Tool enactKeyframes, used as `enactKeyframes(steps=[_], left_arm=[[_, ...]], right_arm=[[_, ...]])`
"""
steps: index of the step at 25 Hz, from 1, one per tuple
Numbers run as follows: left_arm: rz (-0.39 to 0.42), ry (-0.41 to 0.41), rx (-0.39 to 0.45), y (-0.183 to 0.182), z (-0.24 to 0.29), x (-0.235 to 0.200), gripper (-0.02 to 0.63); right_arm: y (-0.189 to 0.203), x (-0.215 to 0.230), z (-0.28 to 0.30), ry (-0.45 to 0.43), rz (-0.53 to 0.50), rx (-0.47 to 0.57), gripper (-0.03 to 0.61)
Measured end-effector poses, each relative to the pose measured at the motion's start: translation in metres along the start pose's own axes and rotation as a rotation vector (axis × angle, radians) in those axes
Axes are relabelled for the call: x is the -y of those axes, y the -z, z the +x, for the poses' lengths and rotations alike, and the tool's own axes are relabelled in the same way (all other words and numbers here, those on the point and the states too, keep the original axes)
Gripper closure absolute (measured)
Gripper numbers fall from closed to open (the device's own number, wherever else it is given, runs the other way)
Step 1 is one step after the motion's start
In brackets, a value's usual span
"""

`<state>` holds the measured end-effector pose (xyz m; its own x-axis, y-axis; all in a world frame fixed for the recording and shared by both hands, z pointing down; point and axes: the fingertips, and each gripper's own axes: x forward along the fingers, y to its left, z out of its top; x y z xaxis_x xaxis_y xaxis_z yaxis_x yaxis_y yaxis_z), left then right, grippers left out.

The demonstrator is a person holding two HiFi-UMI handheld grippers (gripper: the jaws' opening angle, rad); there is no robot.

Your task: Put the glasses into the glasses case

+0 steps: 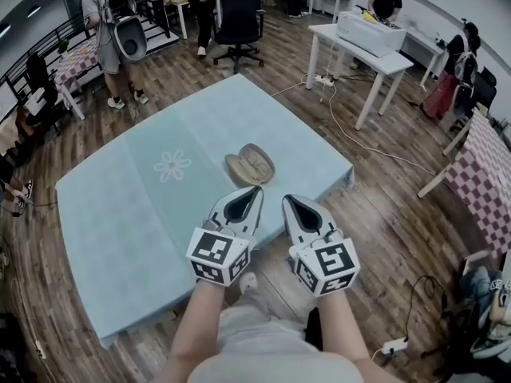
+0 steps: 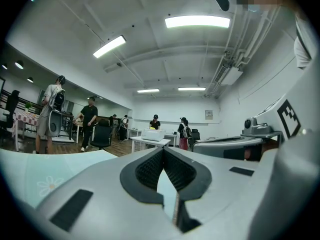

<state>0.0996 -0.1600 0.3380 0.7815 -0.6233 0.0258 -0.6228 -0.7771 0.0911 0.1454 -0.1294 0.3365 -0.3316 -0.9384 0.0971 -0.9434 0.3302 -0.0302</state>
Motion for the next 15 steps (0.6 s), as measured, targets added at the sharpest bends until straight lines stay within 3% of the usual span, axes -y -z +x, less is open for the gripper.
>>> enactKeyframes(steps=[15], left_arm=[[-0.051, -0.015, -0.073, 0.028, 0.050, -0.076, 0.604]], right_arm=[[0.021, 0.029, 0.099, -0.030, 0.027, -0.067, 0.571]])
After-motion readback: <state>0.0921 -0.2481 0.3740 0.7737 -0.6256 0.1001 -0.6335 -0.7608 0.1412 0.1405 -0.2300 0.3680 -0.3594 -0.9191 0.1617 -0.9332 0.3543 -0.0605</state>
